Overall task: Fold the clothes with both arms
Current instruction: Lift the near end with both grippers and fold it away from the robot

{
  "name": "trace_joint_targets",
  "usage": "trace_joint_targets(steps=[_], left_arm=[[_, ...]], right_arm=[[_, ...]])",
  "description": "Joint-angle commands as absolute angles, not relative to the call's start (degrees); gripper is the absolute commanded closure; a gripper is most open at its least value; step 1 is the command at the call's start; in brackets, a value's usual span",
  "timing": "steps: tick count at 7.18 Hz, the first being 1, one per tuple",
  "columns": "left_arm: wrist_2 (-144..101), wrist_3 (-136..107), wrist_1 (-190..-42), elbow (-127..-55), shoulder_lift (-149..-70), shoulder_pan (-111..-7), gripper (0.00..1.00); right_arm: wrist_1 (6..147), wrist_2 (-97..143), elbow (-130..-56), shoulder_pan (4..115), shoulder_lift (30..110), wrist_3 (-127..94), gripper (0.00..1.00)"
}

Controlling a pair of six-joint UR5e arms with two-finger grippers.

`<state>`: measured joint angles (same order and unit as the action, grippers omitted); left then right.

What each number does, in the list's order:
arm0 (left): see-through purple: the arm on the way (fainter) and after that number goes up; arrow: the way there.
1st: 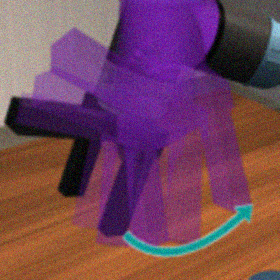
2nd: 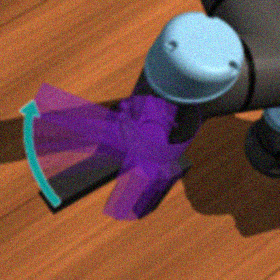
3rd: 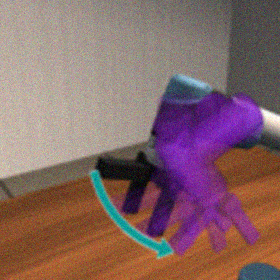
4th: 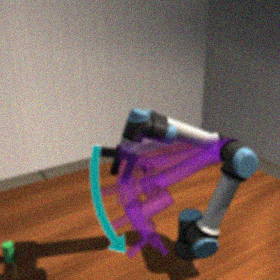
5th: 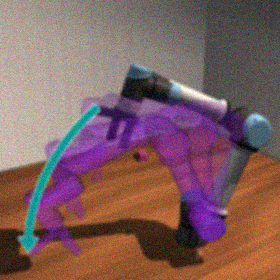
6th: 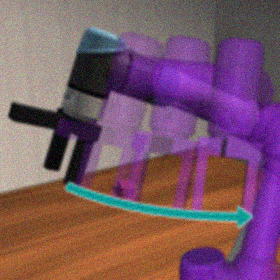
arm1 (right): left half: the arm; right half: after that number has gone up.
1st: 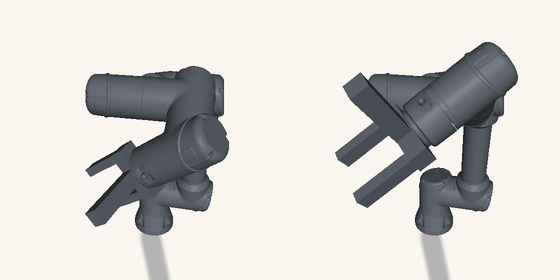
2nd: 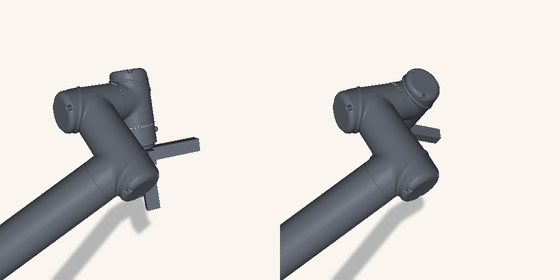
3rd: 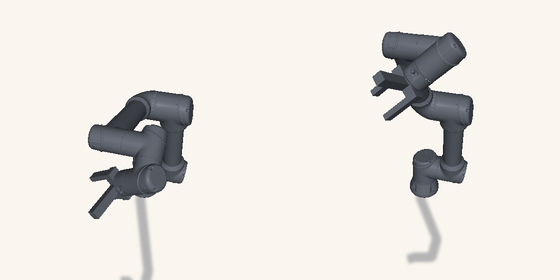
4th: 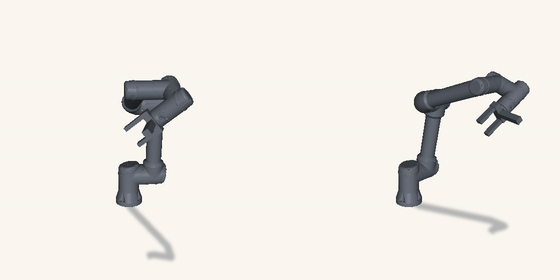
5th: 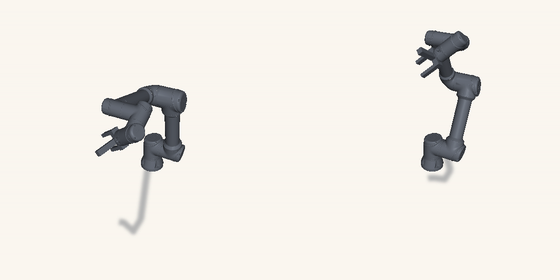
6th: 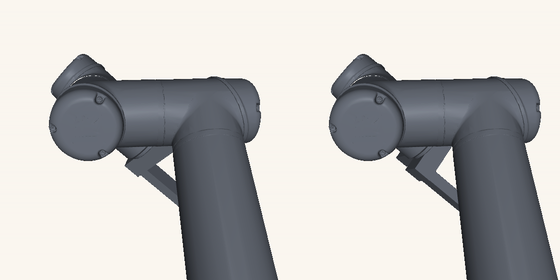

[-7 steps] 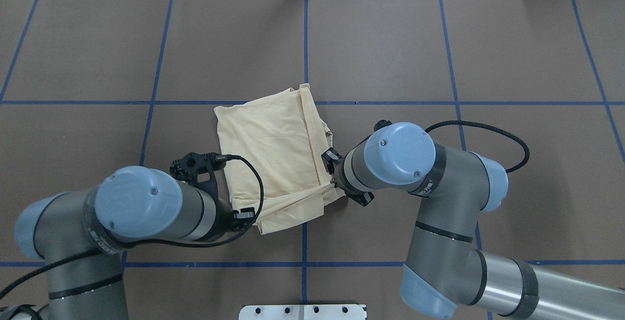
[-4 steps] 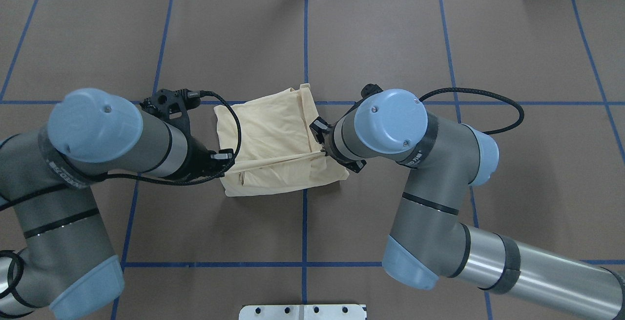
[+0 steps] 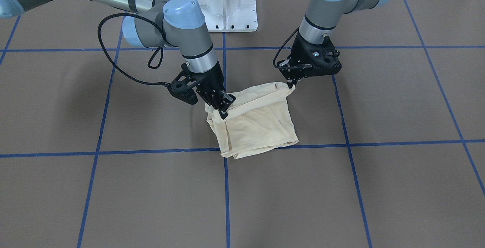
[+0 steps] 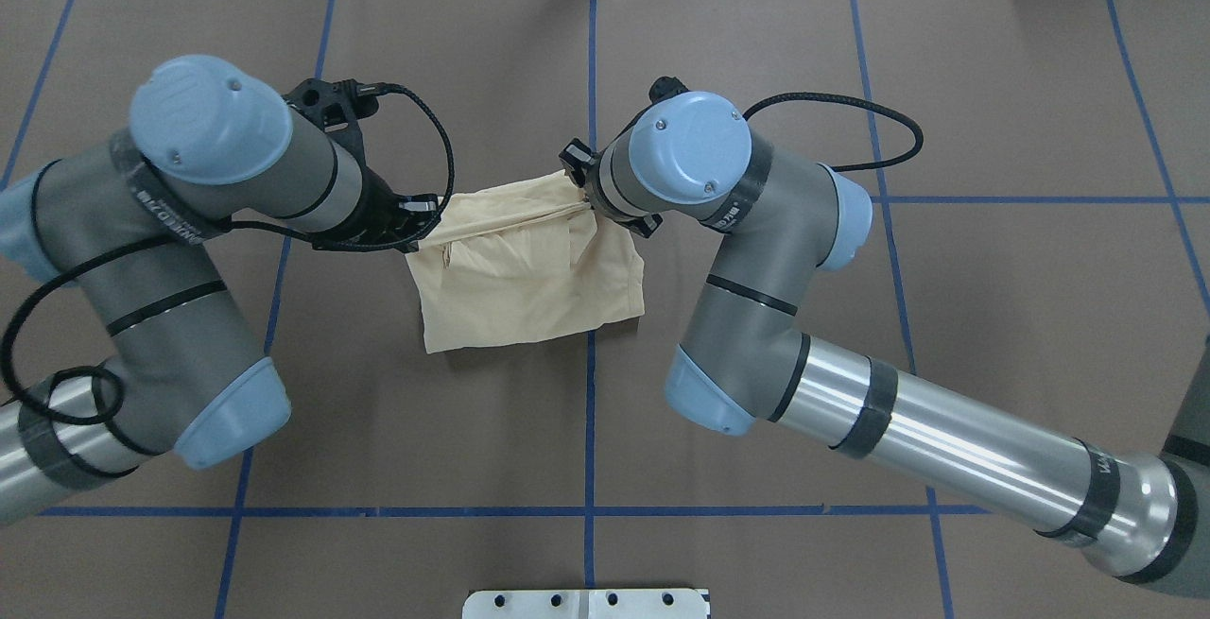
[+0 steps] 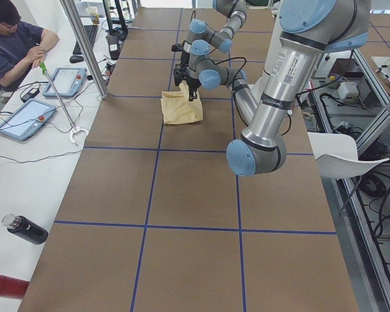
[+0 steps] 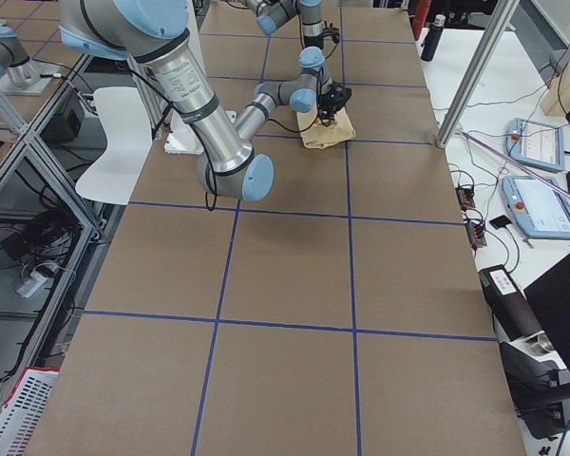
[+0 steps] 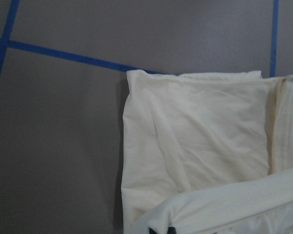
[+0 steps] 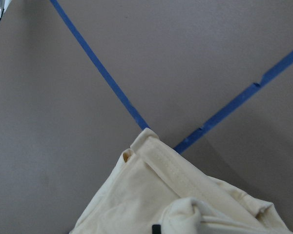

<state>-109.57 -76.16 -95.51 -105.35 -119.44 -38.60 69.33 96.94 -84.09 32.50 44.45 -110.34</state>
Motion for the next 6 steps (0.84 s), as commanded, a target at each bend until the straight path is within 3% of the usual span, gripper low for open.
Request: trace_joint_targets(steps=[1, 3, 6], left_arm=[[-109.51, -75.94, -105.24, -92.77, -123.48, -40.86, 1.00], [-109.51, -75.67, -111.15, -87.65, -123.66, -43.06, 1.00], [-109.42, -75.67, -113.90, -82.63, -123.84, -43.07, 1.00]], right_arm=[[66.20, 96.68, -73.18, 33.57, 37.21, -109.69, 1.00], [63.02, 96.15, -66.73, 33.57, 34.63, -109.60, 1.00], [63.02, 94.83, -64.25, 33.75, 34.72, -109.34, 1.00]])
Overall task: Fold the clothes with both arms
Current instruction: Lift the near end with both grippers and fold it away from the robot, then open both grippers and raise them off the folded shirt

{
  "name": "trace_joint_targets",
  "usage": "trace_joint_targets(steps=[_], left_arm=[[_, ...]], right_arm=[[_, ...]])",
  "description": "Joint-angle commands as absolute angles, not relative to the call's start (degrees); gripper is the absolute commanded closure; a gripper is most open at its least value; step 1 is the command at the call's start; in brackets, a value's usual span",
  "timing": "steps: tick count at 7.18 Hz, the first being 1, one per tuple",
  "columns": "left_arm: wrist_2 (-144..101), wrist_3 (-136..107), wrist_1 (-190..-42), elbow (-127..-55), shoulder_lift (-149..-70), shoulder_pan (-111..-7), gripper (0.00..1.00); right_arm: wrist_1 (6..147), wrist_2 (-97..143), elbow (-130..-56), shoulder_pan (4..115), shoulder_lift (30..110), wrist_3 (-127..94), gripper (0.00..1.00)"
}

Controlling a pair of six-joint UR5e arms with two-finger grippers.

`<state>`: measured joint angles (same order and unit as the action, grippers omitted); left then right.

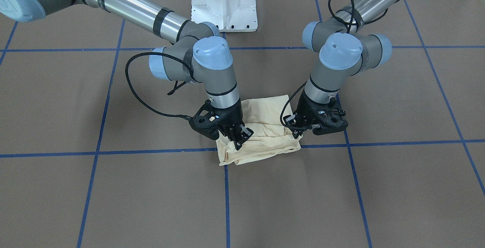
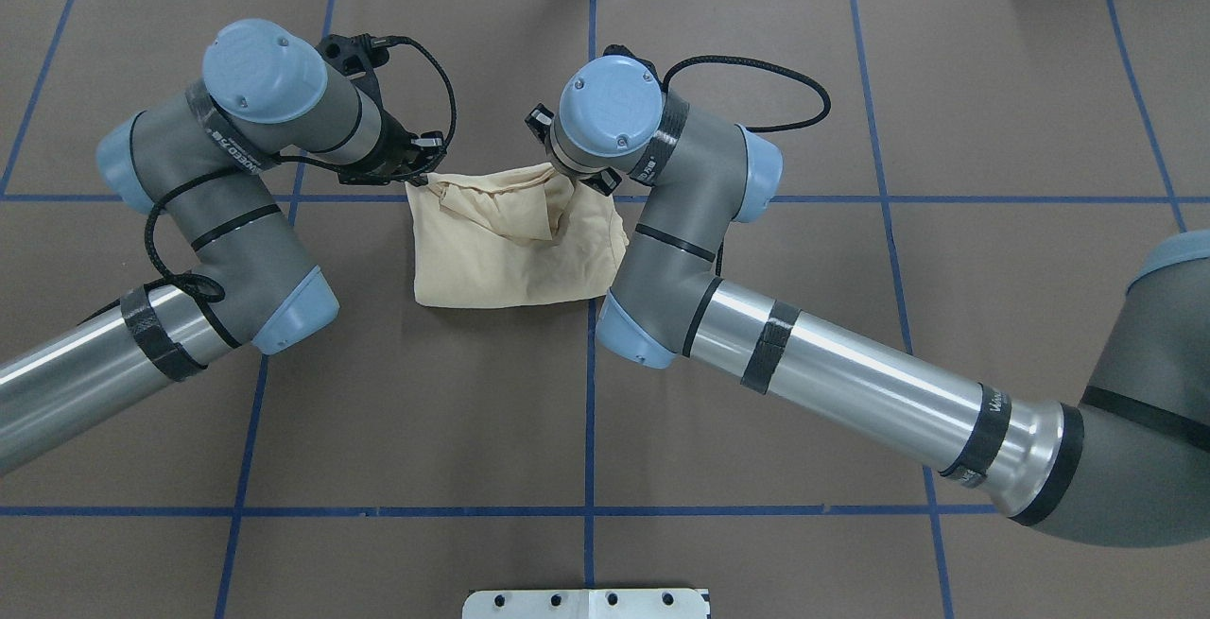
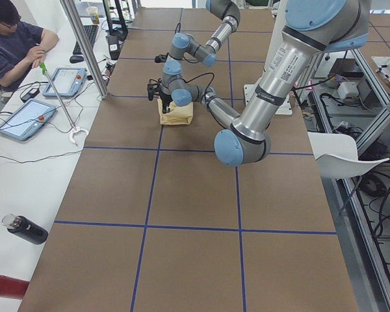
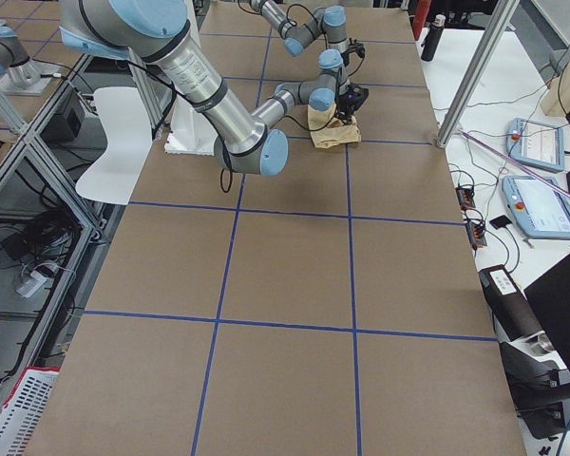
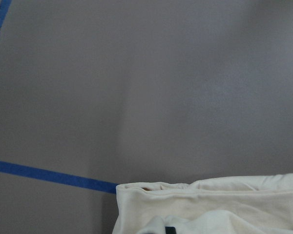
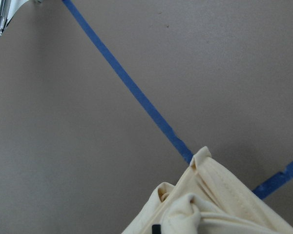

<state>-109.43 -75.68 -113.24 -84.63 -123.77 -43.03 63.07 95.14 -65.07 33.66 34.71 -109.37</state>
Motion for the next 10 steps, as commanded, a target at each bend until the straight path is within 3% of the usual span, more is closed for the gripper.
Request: trace_joint_targets(steps=[1, 5, 6, 7, 10], left_arm=[[-109.34, -75.67, -116.26, -80.36, -124.01, -43.07, 1.00], [-109.34, -75.67, -118.56, -78.31, -124.89, -43.15, 1.00], [-109.51, -75.67, -118.48, -78.48, -125.50, -43.50, 0.64], [-109.69, -75.76, -118.22, -78.57, -126.03, -44.20, 0.01], [-117.77, -67.90, -117.60, -80.84, -123.25, -54.20, 0.00]], right_arm=[[63.02, 94.83, -63.64, 33.92, 34.80, -109.34, 1.00], [63.02, 95.01, -63.54, 34.10, 34.98, -109.34, 1.00], [62.50, 95.18, -63.63, 34.10, 34.89, -109.25, 0.82], [60.75, 95.45, -63.72, 35.32, 34.81, -109.51, 0.01], [58.18, 105.89, -65.47, 41.48, 34.90, -107.16, 0.00]])
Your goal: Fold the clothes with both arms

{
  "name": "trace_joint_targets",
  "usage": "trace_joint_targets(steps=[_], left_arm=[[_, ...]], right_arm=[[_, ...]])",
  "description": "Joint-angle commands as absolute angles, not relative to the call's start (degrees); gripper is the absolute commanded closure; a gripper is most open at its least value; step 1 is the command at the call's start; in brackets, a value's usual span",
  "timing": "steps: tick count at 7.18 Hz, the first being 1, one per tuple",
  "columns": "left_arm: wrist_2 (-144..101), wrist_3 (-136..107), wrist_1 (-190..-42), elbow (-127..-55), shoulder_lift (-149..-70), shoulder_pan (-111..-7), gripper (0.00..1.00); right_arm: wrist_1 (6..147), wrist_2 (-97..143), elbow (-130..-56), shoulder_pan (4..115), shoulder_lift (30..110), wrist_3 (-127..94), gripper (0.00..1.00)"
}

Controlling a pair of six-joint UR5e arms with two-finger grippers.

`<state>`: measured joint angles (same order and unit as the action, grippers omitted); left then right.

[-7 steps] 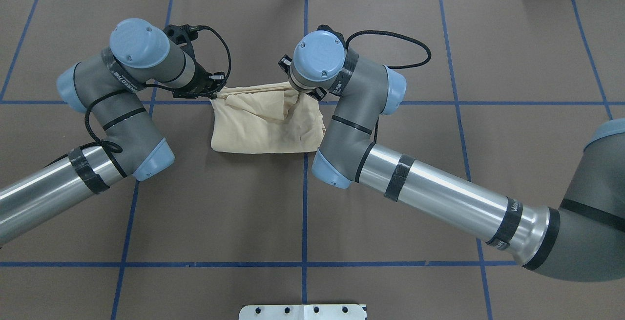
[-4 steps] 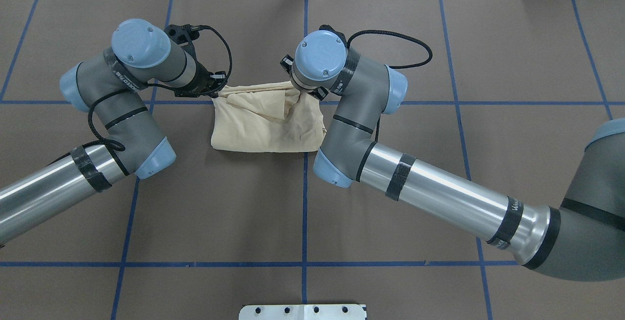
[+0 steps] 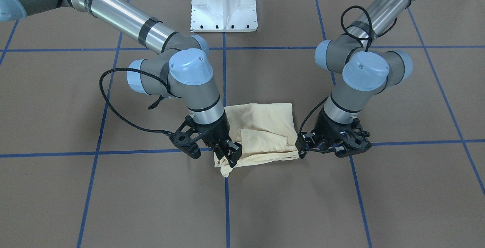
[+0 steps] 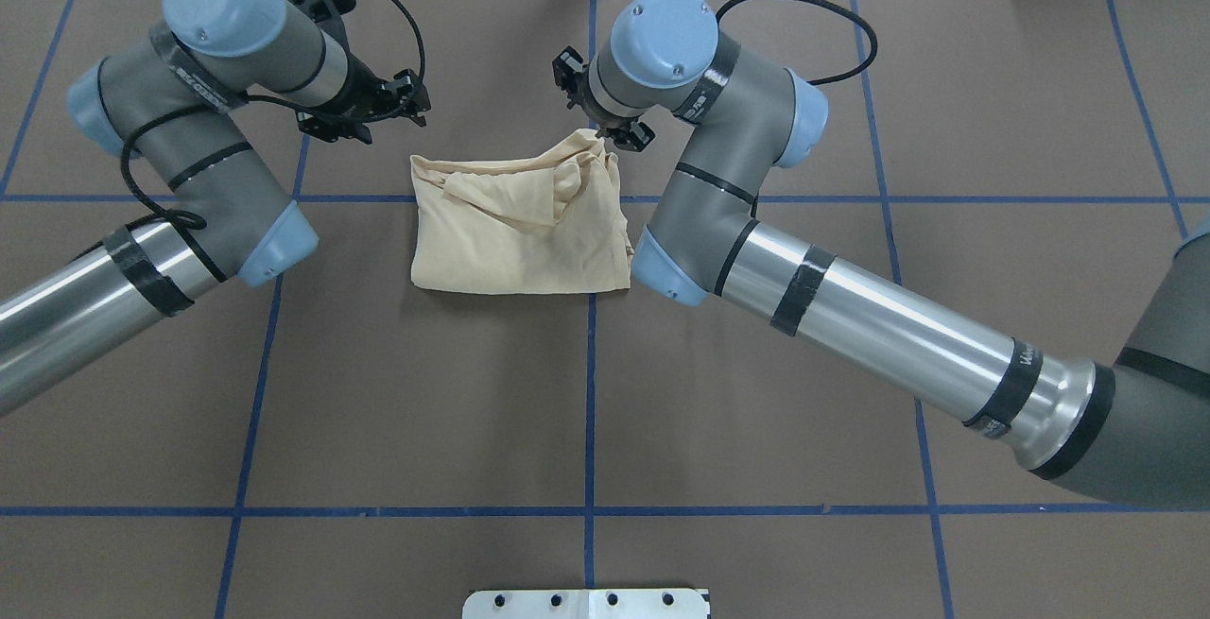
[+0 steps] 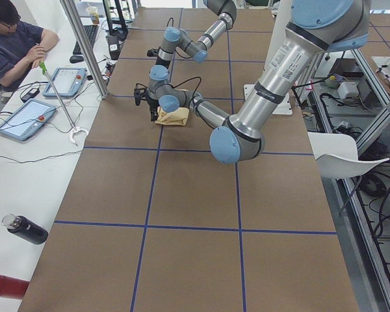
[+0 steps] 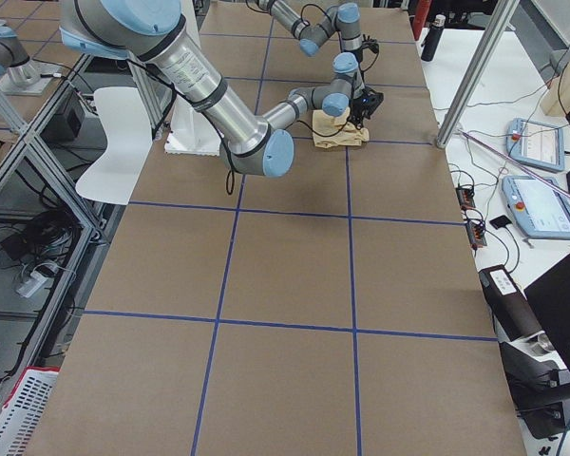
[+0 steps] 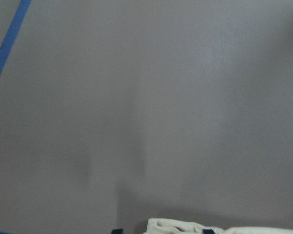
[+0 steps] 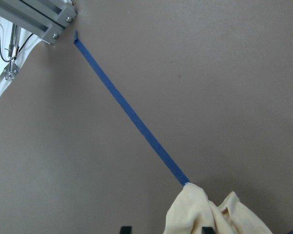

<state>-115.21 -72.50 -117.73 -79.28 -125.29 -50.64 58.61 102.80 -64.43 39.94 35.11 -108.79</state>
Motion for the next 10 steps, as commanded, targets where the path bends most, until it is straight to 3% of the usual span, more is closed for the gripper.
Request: trace_joint_targets(steps=[1, 3, 6, 9, 10], left_arm=[[-117.86, -65.68, -117.51, -83.64, -120.44, -55.27, 0.00], [-118.12, -60.76, -117.51, -88.48, -115.43, -56.60, 0.00], [-118.21, -57.74, -117.60, -90.09, -112.86, -57.92, 0.00], [-118.21, -57.74, -117.69, -91.84, -110.49, -58.01, 0.00], [-118.21, -57.74, -117.69, -92.54, -109.70, -58.01, 0.00]], right_arm=[[58.62, 105.91, -67.13, 40.44, 34.72, -106.01, 0.00], [59.15, 103.72, -68.99, 34.74, 34.45, -96.21, 0.00], [71.35, 95.11, -68.03, 27.42, 31.47, -72.40, 0.00], [70.84, 91.06, -54.53, 27.51, 24.28, -65.67, 0.01], [70.49, 90.45, -53.62, 27.60, 24.08, -64.96, 0.01]])
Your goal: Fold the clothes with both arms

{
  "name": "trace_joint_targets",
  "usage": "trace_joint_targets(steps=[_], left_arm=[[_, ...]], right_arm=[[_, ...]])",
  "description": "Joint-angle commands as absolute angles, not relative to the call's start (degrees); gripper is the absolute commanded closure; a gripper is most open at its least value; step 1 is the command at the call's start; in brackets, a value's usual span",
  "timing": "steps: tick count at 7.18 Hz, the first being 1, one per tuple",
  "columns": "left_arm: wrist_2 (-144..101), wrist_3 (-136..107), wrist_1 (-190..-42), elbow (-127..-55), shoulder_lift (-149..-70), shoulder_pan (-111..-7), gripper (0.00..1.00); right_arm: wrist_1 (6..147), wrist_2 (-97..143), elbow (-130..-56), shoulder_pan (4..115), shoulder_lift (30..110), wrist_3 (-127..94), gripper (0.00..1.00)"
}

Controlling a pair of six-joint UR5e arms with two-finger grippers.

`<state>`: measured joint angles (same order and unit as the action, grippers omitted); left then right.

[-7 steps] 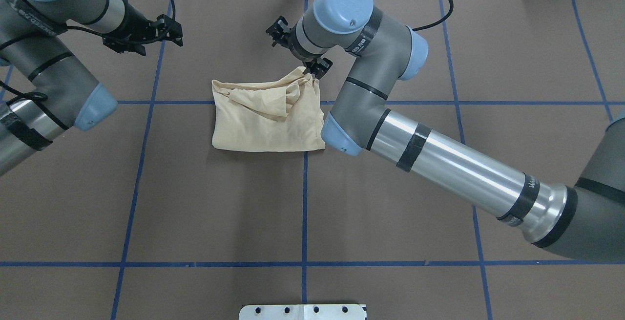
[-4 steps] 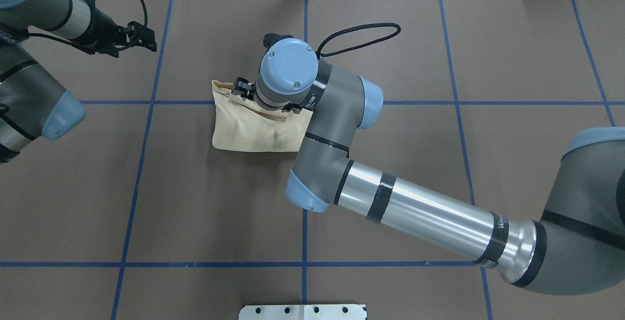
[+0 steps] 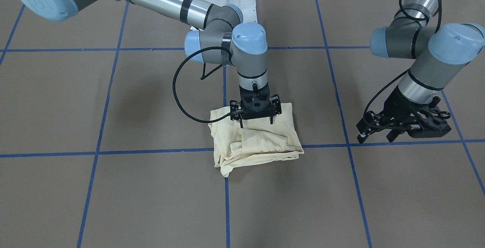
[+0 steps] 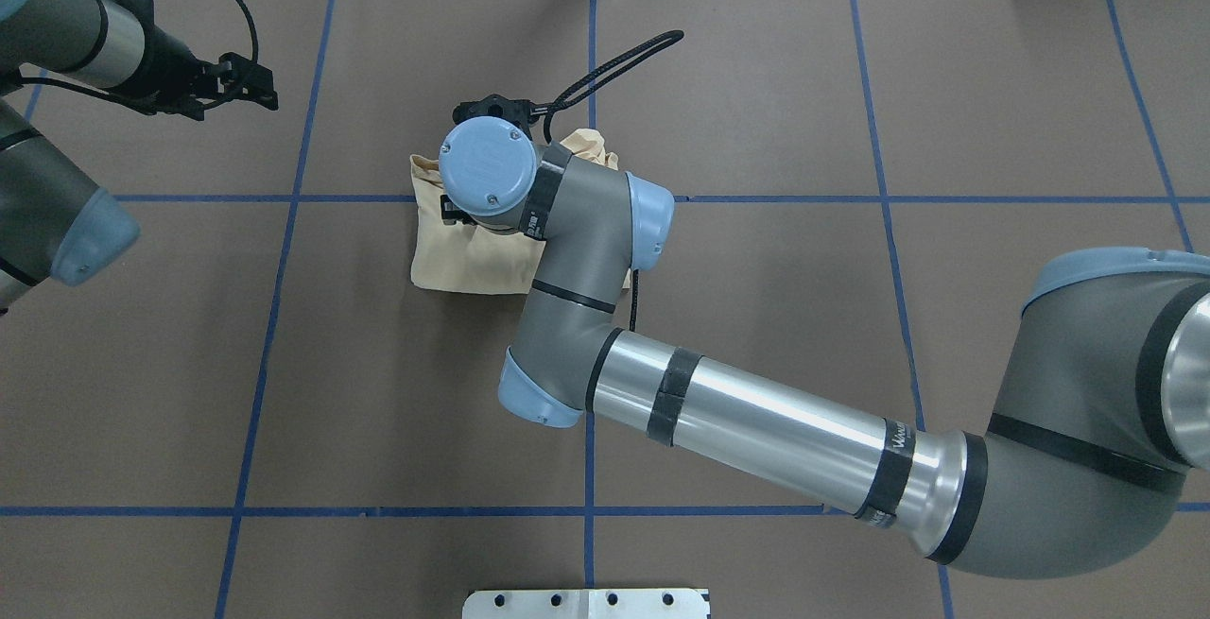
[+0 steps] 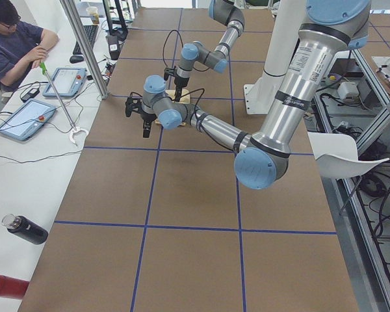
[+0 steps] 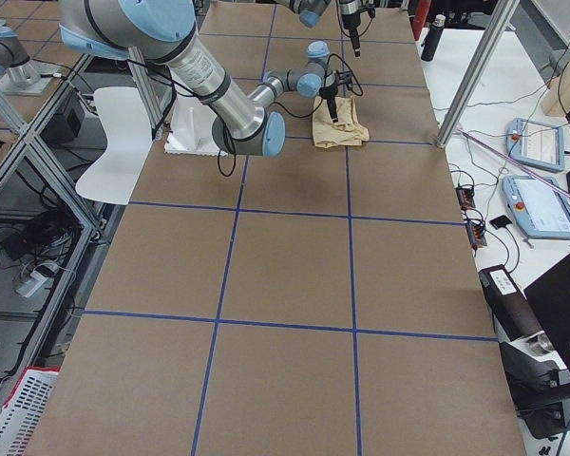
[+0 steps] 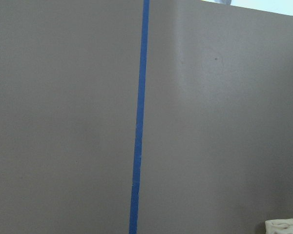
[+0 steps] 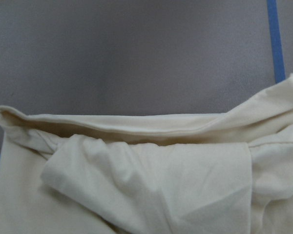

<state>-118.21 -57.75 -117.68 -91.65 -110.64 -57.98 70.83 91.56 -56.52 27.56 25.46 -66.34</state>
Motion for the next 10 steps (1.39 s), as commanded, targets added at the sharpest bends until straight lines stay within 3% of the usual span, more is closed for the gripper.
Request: trace_joint_targets(steps=[1, 3, 6, 10], left_arm=[[-118.21, -57.74, -117.51, -93.42, -109.60, -58.27, 0.00], [-118.21, -57.74, -117.60, -93.69, -108.28, -58.80, 0.00], [-118.13, -57.92, -117.60, -93.78, -108.46, -58.71, 0.00], [-117.51, -71.87, -117.60, -92.28, -118.28, -50.65, 0.01]], right_arm=[[69.79, 89.22, -52.48, 28.21, 23.91, -64.78, 0.01], [64.18, 88.59, -47.22, 32.41, 23.56, -64.43, 0.02], [62.41, 88.68, -46.32, 37.52, 20.84, -64.51, 0.03], [62.67, 93.85, -49.20, 41.21, 23.71, -62.06, 0.01]])
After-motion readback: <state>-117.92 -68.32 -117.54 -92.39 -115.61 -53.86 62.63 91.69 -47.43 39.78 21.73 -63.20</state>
